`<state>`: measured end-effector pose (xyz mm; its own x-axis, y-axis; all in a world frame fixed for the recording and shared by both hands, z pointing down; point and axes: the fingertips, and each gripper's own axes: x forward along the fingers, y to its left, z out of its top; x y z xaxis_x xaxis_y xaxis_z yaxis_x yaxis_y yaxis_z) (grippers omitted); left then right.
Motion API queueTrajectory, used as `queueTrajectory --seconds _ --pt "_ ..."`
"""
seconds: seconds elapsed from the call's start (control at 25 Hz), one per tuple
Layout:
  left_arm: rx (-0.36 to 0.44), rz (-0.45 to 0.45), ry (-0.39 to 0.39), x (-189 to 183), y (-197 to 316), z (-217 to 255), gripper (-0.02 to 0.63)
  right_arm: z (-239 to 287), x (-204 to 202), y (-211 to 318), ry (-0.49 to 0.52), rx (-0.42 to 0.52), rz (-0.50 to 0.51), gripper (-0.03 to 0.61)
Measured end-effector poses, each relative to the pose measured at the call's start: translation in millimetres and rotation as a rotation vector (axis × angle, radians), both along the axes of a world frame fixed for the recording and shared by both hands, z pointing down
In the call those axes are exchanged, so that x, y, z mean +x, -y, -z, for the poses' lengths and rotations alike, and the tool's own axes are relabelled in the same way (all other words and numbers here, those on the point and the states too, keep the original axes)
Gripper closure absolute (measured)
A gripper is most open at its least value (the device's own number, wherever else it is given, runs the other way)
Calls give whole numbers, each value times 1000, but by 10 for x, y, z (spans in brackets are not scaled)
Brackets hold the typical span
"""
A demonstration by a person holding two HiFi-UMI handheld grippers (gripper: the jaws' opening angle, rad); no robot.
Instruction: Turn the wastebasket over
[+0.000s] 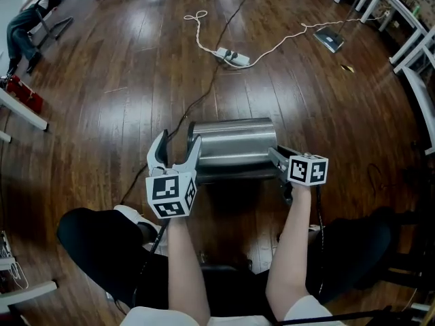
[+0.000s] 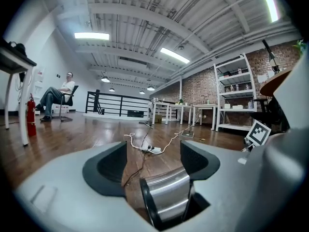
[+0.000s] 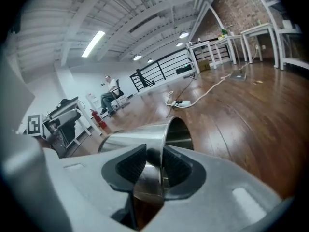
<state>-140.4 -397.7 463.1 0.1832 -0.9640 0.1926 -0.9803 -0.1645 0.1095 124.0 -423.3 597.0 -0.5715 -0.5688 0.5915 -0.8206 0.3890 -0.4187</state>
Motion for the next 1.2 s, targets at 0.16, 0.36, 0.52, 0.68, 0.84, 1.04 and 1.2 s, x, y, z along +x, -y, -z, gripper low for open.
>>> queueTrajectory --seconds 0.16,0.36,0.52,0.68,0.84,1.04,1.2 --pt "-48 -24 4 127 26 -204 241 -351 359 -75 3 -86 -75 467" --pt "-133 -62 1 344 16 -579 239 -354 386 -58 -66 -58 -65 465" --pt "-223 -28 -62 271 2 -937 264 -198 461 12 -243 64 -26 434" --pt "-280 68 -259 66 22 -1251 268 -46 531 98 -183 92 -84 434" --pt "-326 62 -352 100 -52 -1439 296 -95 570 63 -186 67 -106 434" --pt "-377 46 -378 159 -126 -1633 378 -182 453 25 -190 42 -69 434" --pt "-344 -27 -432 273 -112 -1584 496 -238 448 6 -218 24 -59 439"
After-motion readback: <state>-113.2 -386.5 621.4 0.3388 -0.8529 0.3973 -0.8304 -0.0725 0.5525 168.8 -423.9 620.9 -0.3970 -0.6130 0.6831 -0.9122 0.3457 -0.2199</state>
